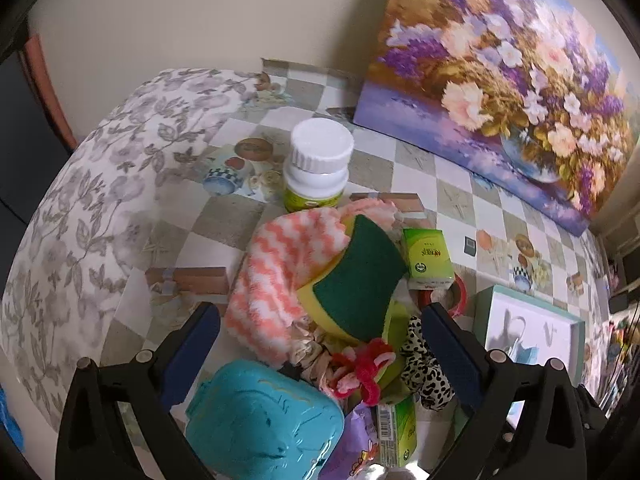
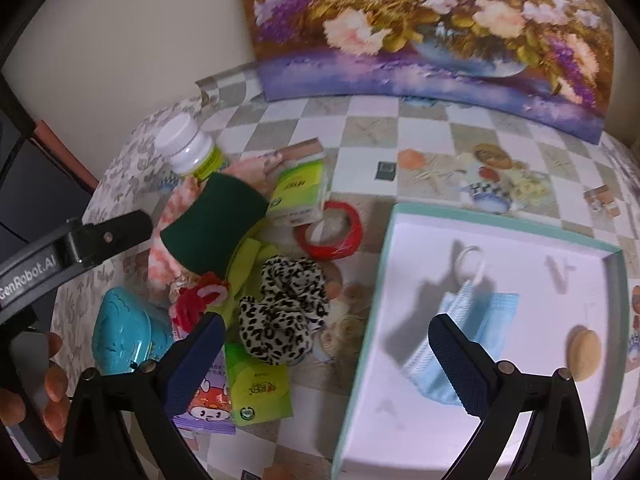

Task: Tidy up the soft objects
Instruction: 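Move both grippers back to the pile toward the red toy and scrunchie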

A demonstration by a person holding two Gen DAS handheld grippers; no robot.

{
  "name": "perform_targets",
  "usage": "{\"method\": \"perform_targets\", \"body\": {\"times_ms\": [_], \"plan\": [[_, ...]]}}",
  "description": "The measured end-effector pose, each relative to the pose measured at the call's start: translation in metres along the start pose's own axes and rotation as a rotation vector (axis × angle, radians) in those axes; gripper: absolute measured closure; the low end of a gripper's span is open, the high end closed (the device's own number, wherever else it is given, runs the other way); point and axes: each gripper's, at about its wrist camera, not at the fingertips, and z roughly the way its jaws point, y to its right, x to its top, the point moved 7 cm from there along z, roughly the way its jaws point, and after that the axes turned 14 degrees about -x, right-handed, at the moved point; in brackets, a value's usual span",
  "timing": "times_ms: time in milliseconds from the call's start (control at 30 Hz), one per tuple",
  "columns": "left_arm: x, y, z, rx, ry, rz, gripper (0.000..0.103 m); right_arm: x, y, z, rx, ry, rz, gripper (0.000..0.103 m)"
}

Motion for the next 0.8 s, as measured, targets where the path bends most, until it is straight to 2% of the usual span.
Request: {"method": "perform_targets", "body": {"times_ms": [233, 333, 500, 800], "plan": [[-0.005, 0.014, 0.017, -0.019, -0.066, 0.062, 0.005, -0.006, -0.020, 0.013, 0.025, -0.027, -0.047, 0.013], [-0.007, 0.018, 0.023, -0.025, -0.087, 0.083, 0.011, -0.008, -0.022, 0.017, 0.041, -0.039, -0.049, 0.019], [-0.013, 0.023, 0.038, -0.053, -0.148, 0.103, 0.025, -0.009, -0.023, 0.023, 0.061, -0.053, -0.039, 0.022], [-0.028, 0.028, 0.056, -0.050, -0.229, 0.150, 0.039, -0.012, -0.023, 0.032, 0.084, -0.077, -0.039, 0.037]]}}
